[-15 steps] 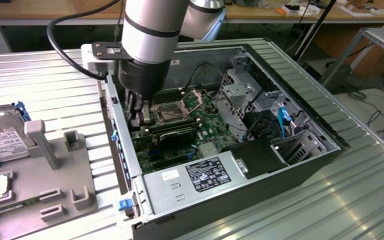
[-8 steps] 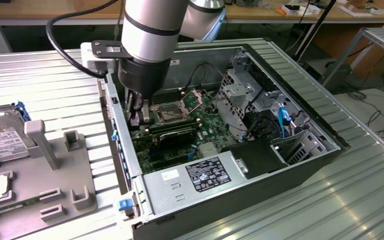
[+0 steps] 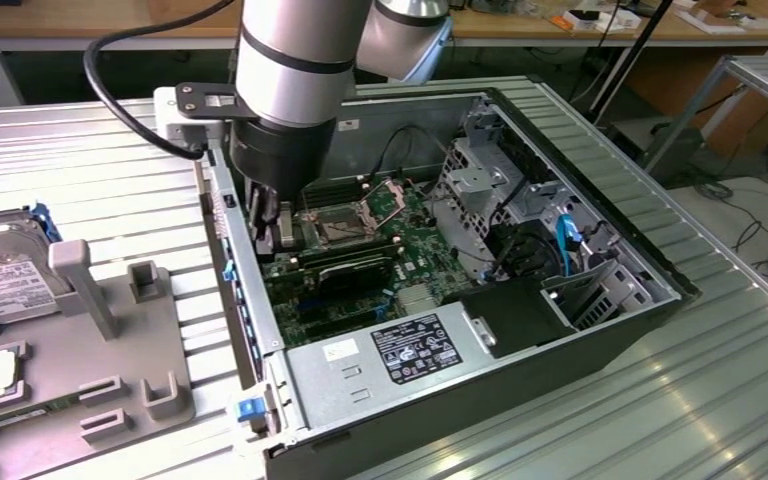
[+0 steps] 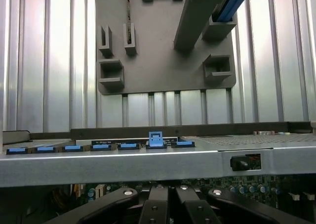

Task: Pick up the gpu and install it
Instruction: 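Press down on the gpu until it lock into place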

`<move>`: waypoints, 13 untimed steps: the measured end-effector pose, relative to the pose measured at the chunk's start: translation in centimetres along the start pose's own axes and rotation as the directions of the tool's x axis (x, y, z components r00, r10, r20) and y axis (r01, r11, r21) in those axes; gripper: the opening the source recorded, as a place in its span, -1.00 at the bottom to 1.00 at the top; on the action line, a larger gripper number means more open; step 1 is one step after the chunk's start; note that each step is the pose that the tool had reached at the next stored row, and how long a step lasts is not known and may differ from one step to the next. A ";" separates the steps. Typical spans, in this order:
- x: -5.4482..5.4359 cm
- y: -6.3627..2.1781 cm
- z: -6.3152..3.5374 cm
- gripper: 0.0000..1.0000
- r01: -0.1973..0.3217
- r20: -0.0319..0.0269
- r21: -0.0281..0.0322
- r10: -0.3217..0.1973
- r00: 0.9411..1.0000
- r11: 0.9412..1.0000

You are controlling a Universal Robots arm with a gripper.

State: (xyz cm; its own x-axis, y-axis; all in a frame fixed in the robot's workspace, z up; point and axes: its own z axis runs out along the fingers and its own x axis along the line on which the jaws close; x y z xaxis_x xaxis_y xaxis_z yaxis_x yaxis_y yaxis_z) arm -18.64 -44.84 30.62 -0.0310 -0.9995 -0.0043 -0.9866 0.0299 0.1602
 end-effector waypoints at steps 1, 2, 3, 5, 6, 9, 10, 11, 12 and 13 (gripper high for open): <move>0.0 0.01 0.03 -0.79 0.000 0.000 0.000 0.000 1.000 1.000; 0.0 0.01 0.06 -0.79 0.000 0.000 0.000 0.000 1.000 1.000; 0.0 0.00 0.15 -0.79 0.000 -0.001 0.001 0.000 1.000 1.000; 0.0 -0.02 0.28 -0.79 0.000 -0.001 0.007 0.000 1.000 1.000; 0.1 -0.06 0.42 -0.79 0.000 0.000 0.015 0.000 1.000 1.000; 0.1 -0.07 0.57 -0.79 0.000 0.000 0.024 0.000 1.000 1.000; 0.1 -0.08 0.57 -0.79 0.000 0.000 0.024 0.000 1.000 1.000; 0.0 -0.11 0.42 -0.79 0.000 0.000 0.020 0.000 1.000 1.000; 0.0 -0.15 0.39 -0.79 0.000 0.001 0.019 0.000 1.000 1.000; 0.0 -0.21 0.35 -0.79 -0.001 0.001 0.018 0.001 1.000 1.000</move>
State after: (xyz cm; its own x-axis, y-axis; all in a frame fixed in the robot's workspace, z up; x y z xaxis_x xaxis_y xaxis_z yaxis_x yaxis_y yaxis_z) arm -18.49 -44.82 30.24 -0.0319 -0.9995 -0.0051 -0.9893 0.0308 0.1425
